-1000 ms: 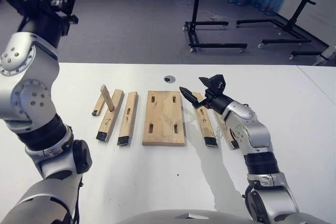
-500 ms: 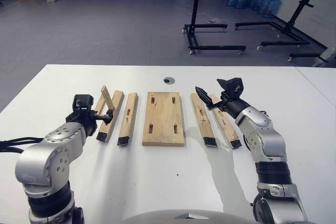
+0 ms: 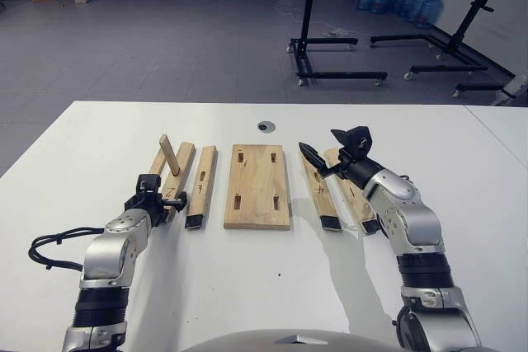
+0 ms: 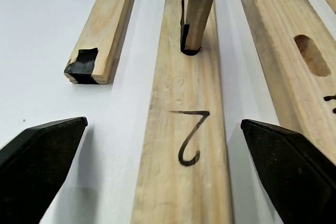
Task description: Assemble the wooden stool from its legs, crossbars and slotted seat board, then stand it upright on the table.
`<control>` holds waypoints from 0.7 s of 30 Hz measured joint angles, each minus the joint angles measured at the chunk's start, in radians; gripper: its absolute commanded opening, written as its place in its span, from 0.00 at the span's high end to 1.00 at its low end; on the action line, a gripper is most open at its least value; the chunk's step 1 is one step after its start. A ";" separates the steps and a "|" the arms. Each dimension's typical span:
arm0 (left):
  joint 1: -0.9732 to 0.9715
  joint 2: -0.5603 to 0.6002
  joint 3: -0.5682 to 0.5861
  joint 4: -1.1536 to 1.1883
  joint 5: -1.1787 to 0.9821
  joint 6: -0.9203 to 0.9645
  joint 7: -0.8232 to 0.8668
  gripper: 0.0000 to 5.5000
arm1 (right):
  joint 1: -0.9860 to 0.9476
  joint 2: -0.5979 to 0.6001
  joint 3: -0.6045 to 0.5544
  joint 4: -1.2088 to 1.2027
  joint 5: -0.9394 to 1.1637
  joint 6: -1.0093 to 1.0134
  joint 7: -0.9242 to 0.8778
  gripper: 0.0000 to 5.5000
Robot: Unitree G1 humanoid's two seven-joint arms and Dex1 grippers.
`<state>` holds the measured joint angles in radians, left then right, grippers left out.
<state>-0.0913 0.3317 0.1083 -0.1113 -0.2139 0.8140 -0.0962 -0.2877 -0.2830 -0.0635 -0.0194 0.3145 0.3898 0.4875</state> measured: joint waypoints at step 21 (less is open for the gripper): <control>-0.003 0.006 -0.046 0.138 0.068 -0.175 -0.075 0.55 | 0.000 0.018 0.023 0.000 0.000 0.001 -0.005 0.02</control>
<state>-0.0938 0.3372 0.0625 0.0271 -0.1461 0.6393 -0.1713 -0.2877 -0.2652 -0.0402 -0.0195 0.3145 0.3908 0.4825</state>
